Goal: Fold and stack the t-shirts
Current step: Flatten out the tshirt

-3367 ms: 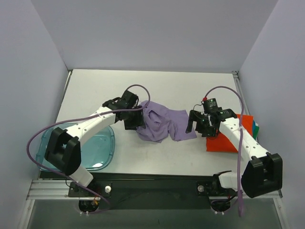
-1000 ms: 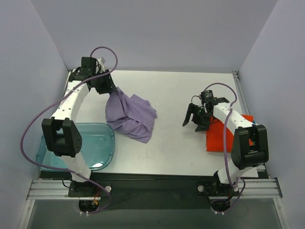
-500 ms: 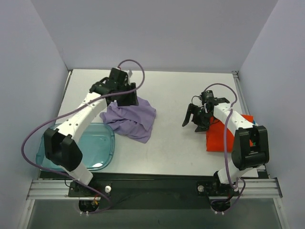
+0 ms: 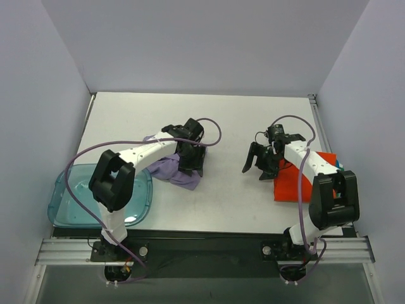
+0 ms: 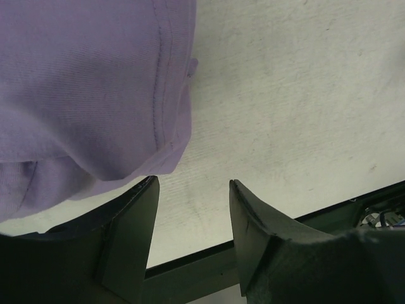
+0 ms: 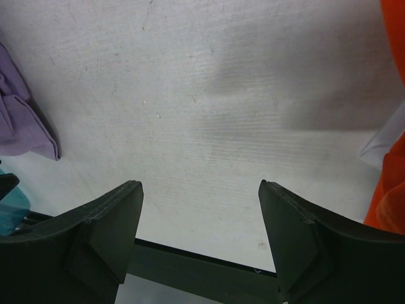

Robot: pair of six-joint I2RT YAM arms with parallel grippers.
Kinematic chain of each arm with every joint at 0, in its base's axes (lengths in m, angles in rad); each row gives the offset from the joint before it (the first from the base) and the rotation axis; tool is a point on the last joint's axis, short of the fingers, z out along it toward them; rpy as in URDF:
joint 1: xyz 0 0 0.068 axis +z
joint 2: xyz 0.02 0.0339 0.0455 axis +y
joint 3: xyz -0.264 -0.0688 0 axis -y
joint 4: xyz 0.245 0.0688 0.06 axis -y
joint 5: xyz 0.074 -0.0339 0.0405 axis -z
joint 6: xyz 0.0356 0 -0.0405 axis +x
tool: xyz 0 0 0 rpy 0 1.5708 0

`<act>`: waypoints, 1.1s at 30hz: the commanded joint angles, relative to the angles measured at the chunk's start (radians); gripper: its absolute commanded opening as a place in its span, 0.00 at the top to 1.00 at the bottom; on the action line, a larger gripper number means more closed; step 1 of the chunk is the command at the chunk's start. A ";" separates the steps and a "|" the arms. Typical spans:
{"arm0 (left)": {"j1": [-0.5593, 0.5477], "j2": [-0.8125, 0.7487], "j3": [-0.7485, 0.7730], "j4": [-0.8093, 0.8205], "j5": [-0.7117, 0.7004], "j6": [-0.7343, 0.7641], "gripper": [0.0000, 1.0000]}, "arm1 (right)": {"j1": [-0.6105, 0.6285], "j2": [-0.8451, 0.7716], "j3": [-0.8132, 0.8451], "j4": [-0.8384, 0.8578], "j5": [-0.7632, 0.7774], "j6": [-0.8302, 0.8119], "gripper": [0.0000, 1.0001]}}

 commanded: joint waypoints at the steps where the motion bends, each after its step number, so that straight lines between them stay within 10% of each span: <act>1: 0.002 0.035 0.055 -0.055 -0.007 -0.016 0.41 | 0.001 -0.055 -0.011 -0.029 -0.011 0.005 0.25; 17: 0.004 0.066 0.052 0.086 -0.123 -0.025 0.43 | 0.000 -0.075 -0.011 -0.031 -0.012 0.008 0.24; 33: 0.030 0.110 0.046 0.140 -0.142 -0.047 0.84 | 0.001 -0.068 -0.009 -0.032 -0.016 0.002 0.24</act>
